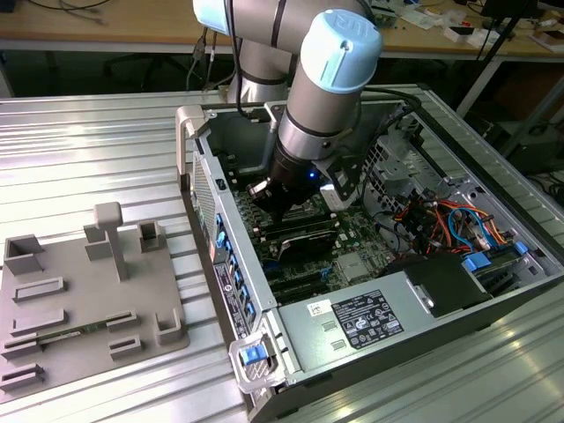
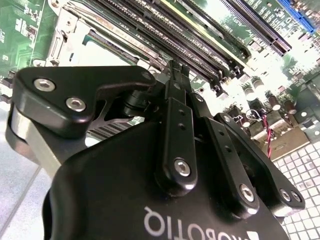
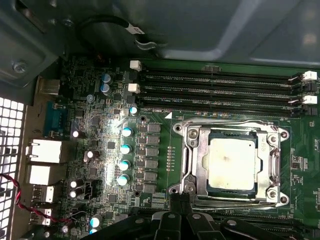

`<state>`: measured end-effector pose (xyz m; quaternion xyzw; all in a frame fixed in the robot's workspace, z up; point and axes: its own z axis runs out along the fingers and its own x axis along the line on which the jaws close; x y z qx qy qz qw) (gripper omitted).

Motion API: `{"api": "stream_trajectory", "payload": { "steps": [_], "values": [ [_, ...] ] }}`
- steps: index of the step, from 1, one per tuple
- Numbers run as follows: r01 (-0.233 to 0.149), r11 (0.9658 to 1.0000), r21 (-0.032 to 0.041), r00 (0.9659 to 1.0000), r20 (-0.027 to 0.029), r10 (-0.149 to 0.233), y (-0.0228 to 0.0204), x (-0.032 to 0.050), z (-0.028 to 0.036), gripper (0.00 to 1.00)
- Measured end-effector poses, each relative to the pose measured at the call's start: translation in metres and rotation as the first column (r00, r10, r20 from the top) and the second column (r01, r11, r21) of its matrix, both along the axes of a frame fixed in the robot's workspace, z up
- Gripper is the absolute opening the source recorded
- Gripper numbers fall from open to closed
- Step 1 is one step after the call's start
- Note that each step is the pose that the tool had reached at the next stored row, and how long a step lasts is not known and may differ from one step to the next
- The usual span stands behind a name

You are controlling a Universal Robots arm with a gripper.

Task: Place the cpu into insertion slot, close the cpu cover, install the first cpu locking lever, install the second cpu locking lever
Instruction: 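Install the second cpu locking lever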

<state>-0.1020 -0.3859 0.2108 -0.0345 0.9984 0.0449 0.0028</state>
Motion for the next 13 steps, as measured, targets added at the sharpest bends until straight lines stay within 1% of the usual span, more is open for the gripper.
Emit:
{"api": "stream_trajectory", "payload": {
  "steps": [8,11,13],
  "values": [
    [0.000,1.0000,0.0004,1.0000,0.0000,0.000,0.0018,-0.0002,-0.0028,0.11],
    [0.000,1.0000,0.0004,1.0000,0.0000,0.000,0.0031,-0.0003,-0.0035,0.11],
    [0.000,1.0000,0.0003,1.0000,0.0000,0.000,0.0049,-0.0003,-0.0039,0.11]
  ]
}}
